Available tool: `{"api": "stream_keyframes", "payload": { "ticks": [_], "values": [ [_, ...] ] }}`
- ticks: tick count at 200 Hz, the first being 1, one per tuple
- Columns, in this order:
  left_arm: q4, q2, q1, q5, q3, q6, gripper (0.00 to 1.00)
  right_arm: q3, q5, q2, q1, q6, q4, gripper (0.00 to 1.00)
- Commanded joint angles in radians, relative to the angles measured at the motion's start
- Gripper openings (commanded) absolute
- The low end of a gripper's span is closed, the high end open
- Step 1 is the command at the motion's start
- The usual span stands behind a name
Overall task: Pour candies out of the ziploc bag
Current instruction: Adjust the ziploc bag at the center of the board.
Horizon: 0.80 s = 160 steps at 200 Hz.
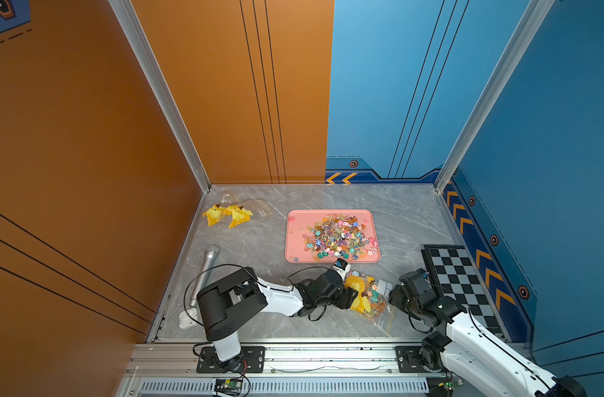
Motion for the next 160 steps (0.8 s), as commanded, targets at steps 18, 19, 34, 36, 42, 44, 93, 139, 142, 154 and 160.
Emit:
{"api": "stream_keyframes", "payload": {
  "ticks": [18,19,34,36,42,44,93,139,142,154,160],
  "values": [
    [-0.007,0.051,-0.009,0.06,0.036,-0.031,0.55,-0.017,-0.034,0.117,0.03,-0.016,0.105,0.61],
    [-0.007,0.053,-0.01,0.059,0.036,-0.031,0.55,-0.016,-0.035,0.12,0.031,-0.017,0.109,0.61],
    [-0.007,0.058,-0.008,0.052,0.033,-0.038,0.48,-0.011,-0.052,0.171,0.04,-0.02,0.155,0.58],
    [-0.006,0.058,-0.008,0.051,0.032,-0.038,0.47,-0.01,-0.053,0.176,0.042,-0.02,0.159,0.58],
    [-0.006,0.055,-0.006,0.048,0.031,-0.04,0.43,-0.007,-0.053,0.19,0.047,-0.019,0.173,0.56],
    [-0.007,0.055,-0.004,0.048,0.03,-0.042,0.42,-0.006,-0.053,0.194,0.05,-0.018,0.178,0.56],
    [-0.006,0.011,0.033,0.035,-0.006,-0.051,0.12,0.031,-0.048,0.251,0.081,-0.02,0.233,0.42],
    [-0.007,-0.049,0.078,0.027,-0.068,-0.056,0.0,0.085,-0.058,0.328,0.13,-0.028,0.28,0.38],
    [-0.007,-0.054,0.08,0.026,-0.073,-0.056,0.0,0.09,-0.058,0.335,0.134,-0.029,0.281,0.38],
    [-0.008,-0.076,0.091,0.027,-0.094,-0.056,0.0,0.11,-0.061,0.365,0.149,-0.034,0.294,0.38],
    [-0.008,-0.086,0.095,0.026,-0.104,-0.055,0.0,0.118,-0.063,0.377,0.156,-0.034,0.302,0.38]
  ]
}}
